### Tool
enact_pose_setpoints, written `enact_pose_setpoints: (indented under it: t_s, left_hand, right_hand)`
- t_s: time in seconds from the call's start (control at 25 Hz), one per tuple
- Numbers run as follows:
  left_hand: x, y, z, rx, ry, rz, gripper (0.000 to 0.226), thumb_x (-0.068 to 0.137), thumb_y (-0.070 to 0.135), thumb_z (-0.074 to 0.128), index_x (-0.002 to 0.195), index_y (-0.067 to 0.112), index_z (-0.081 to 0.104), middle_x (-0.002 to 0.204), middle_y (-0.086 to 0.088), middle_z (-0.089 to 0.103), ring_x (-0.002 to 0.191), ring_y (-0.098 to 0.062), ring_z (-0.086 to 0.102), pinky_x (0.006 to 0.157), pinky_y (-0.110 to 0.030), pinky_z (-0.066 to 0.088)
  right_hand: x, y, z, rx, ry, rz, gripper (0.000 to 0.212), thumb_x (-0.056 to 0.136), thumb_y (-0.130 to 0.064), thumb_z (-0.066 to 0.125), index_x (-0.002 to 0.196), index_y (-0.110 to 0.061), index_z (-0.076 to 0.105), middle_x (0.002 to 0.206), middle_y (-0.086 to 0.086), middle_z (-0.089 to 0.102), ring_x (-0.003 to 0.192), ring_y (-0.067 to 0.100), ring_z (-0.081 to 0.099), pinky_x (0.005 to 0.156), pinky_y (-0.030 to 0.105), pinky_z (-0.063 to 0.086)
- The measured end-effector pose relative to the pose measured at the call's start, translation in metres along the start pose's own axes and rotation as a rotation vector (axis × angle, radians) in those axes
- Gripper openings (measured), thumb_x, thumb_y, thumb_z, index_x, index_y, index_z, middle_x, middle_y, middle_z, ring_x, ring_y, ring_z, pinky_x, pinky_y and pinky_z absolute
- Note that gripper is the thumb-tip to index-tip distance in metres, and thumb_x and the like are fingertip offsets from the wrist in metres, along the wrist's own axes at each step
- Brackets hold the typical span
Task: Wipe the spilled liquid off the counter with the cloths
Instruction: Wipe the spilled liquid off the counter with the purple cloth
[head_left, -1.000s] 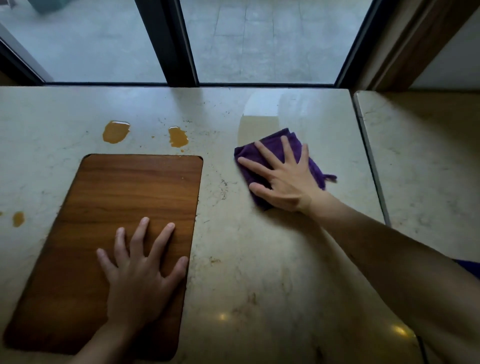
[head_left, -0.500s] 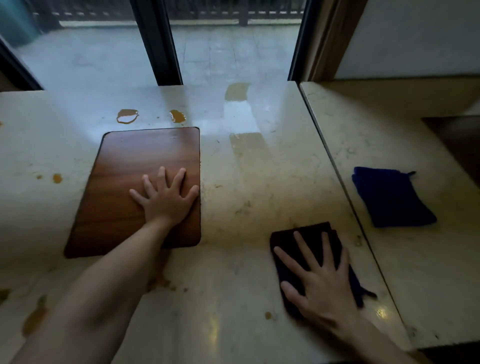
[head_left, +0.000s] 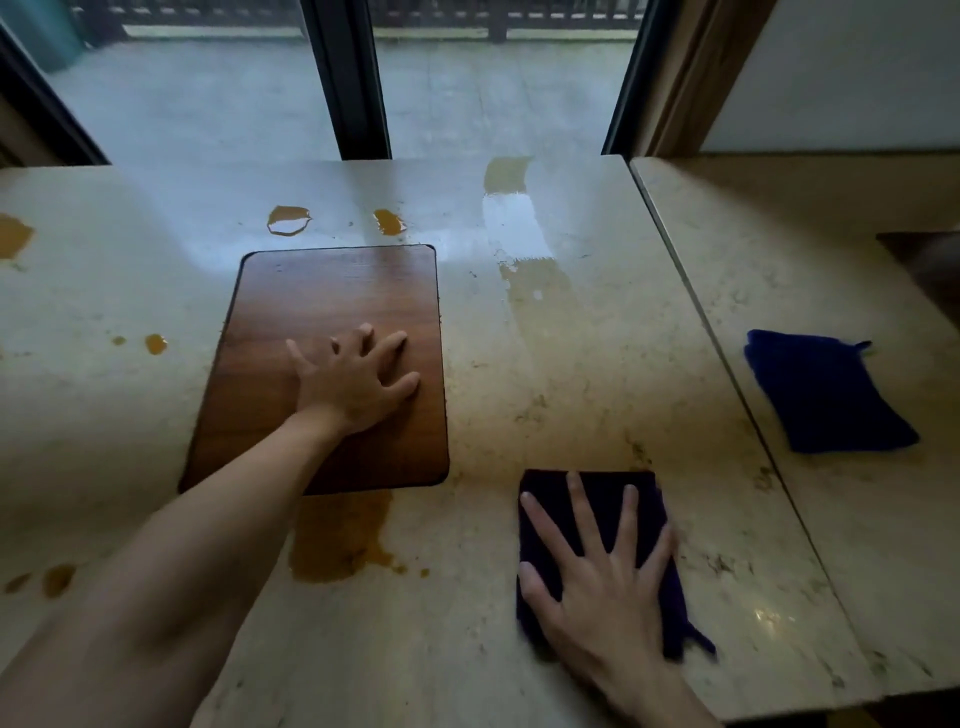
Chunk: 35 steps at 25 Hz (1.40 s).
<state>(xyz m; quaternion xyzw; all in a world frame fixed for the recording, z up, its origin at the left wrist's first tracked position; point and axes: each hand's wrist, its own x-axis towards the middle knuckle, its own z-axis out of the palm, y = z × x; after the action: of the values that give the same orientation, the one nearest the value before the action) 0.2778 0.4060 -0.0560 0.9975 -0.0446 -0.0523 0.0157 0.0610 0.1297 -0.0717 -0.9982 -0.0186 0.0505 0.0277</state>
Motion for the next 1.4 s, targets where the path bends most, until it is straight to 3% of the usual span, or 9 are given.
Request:
enact_pose_setpoints:
  t_s: [0.28,0.44,0.64,0.8,0.96,1.2,1.4]
  left_hand:
    - [0.001,-0.019,0.010,-0.018,0.056,0.137,0.072,0.081,0.081,0.026,0.146,0.050,0.027,0.152,-0.003,0.030,0.140,-0.044,0.020,0.103,-0.078,0.016]
    - [0.000,-0.016,0.006,-0.032,0.033,0.138,0.074,0.080,0.082,0.030,0.147,0.049,0.028,0.153,-0.005,0.033,0.140,-0.043,0.025,0.102,-0.078,0.020]
    - [0.010,-0.018,0.006,-0.023,-0.007,0.126,0.079,0.074,0.086,0.037,0.144,0.051,0.032,0.147,-0.004,0.043,0.134,-0.044,0.036,0.094,-0.080,0.028]
    - [0.013,-0.021,0.011,-0.011,0.032,0.153,0.081,0.070,0.087,0.042,0.142,0.051,0.037,0.145,-0.002,0.046,0.132,-0.043,0.038,0.093,-0.080,0.029]
    - [0.011,-0.025,0.012,-0.029,0.070,0.148,0.080,0.073,0.085,0.042,0.144,0.050,0.033,0.147,0.000,0.039,0.135,-0.040,0.032,0.096,-0.078,0.023]
    - [0.005,-0.023,0.004,-0.109,0.020,0.098,0.068,0.082,0.075,0.041,0.143,0.047,0.032,0.151,0.001,0.034,0.142,-0.038,0.024,0.104,-0.076,0.019]
    - [-0.003,-0.023,-0.006,-0.435,0.243,-0.014,0.045,0.084,0.046,0.051,0.122,0.024,0.042,0.133,-0.001,0.040,0.123,-0.018,0.043,0.110,-0.064,0.024]
  right_hand:
    - [0.212,-0.006,-0.018,-0.026,0.071,0.015,0.063,0.089,-0.070,0.023,0.149,-0.052,0.016,0.163,0.000,0.018,0.144,0.051,0.008,0.104,0.078,0.005]
    - [0.346,-0.016,-0.041,0.026,-0.034,-0.005,0.062,0.088,-0.074,0.010,0.145,-0.058,-0.009,0.164,-0.007,-0.013,0.144,0.046,-0.017,0.104,0.076,-0.008]
    - [0.505,-0.056,-0.053,0.054,-0.032,-0.058,0.064,0.088,-0.075,0.011,0.147,-0.057,-0.004,0.164,-0.007,-0.012,0.144,0.048,-0.016,0.103,0.079,-0.009]
    - [0.579,-0.104,-0.061,0.052,-0.049,-0.045,0.064,0.088,-0.074,0.012,0.148,-0.056,-0.002,0.164,-0.005,-0.010,0.143,0.049,-0.016,0.102,0.079,-0.007]
    - [0.590,-0.158,-0.057,0.051,-0.082,-0.232,0.063,0.087,-0.075,0.012,0.147,-0.058,-0.002,0.164,-0.005,-0.010,0.144,0.046,-0.017,0.104,0.077,-0.010]
    - [0.510,-0.169,-0.048,-0.039,-0.061,-0.526,0.059,0.089,-0.075,0.013,0.144,-0.062,-0.004,0.164,-0.011,-0.009,0.146,0.041,-0.016,0.106,0.075,-0.008]
    - [0.392,-0.147,-0.039,-0.075,-0.077,-0.594,0.058,0.088,-0.075,0.006,0.141,-0.064,-0.012,0.163,-0.014,-0.011,0.146,0.039,-0.018,0.106,0.074,-0.008]
